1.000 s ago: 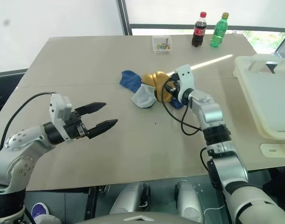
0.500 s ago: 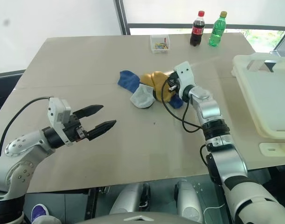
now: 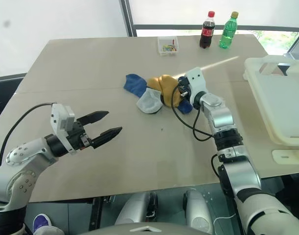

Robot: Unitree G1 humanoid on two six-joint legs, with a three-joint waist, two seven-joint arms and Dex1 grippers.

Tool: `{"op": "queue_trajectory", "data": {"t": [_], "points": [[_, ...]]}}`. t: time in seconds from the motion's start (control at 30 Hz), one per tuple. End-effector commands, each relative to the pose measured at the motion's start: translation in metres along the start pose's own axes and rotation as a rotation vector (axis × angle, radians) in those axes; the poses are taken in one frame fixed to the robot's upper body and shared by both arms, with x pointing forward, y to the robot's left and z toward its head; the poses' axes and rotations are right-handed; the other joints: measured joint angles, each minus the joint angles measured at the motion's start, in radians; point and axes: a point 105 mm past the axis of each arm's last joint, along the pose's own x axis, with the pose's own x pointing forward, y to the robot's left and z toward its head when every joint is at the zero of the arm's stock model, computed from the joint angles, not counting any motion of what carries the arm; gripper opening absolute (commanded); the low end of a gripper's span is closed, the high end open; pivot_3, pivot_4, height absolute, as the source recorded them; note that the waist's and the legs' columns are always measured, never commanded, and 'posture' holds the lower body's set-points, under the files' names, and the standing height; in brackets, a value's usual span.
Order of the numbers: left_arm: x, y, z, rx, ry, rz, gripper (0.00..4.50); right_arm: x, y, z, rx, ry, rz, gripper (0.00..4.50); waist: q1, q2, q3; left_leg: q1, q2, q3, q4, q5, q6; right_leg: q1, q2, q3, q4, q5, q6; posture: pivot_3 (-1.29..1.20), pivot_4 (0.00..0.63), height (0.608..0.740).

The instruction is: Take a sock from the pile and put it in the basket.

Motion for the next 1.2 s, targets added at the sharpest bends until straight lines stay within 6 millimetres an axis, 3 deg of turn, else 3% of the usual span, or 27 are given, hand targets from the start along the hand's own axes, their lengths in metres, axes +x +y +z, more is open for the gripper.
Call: {"op": "queue_trajectory", "data": {"t": [0.03,0.4,0.53,0.83,1.03,1.2], "points": [[-0.002,-0.001,0.01,0.043,-0.036,-0.004,4.5,-0.002,-0.003,0.004,0.011,-0.012,-0.001,1.26,0.001,0.0,0.0,0.0,0.0,0.0,0.0,0.0,0.0,0.0,0.0,0.0,0.0,0.0,0.0,0.0,0.15,0.732],[-0.001,0.002,0.007,0.04,-0.041,-0.003,4.5,-0.004,-0.004,-0.012,0.059,0.043,0.006,1.26,0.0,0.0,0.0,0.0,0.0,0.0,0.0,0.0,0.0,0.0,0.0,0.0,-0.001,0.0,0.0,0.0,0.15,0.732],[0.001,0.001,0.008,0.04,-0.044,-0.005,4.5,-0.005,-0.004,-0.013,0.064,0.045,0.007,0.06,0.0,0.0,0.0,0.0,0.0,0.0,-0.001,0.0,0.0,0.0,0.0,0.0,-0.001,0.0,0.0,0.0,0.15,0.732],[0.006,0.001,0.011,0.041,-0.046,-0.013,4.5,-0.013,0.008,0.001,0.132,0.011,0.097,0.06,0.001,0.0,0.0,0.0,0.0,0.0,-0.002,0.0,0.0,0.0,0.0,0.0,-0.002,0.0,0.0,0.0,0.15,0.732],[0.011,0.001,0.012,0.035,-0.044,-0.026,4.5,-0.04,0.042,0.001,0.283,0.082,0.34,0.06,0.004,0.0,0.0,0.0,0.0,0.0,-0.003,0.0,0.0,0.0,0.0,-0.001,-0.003,0.0,0.0,0.0,0.15,0.732],[0.014,0.0,0.011,0.027,-0.042,-0.035,4.5,-0.056,0.049,-0.006,0.34,0.129,0.385,0.06,0.004,0.0,0.0,0.0,0.0,0.0,-0.003,-0.001,0.002,0.0,0.0,-0.001,-0.003,0.0,0.0,0.0,0.15,0.732]]}}
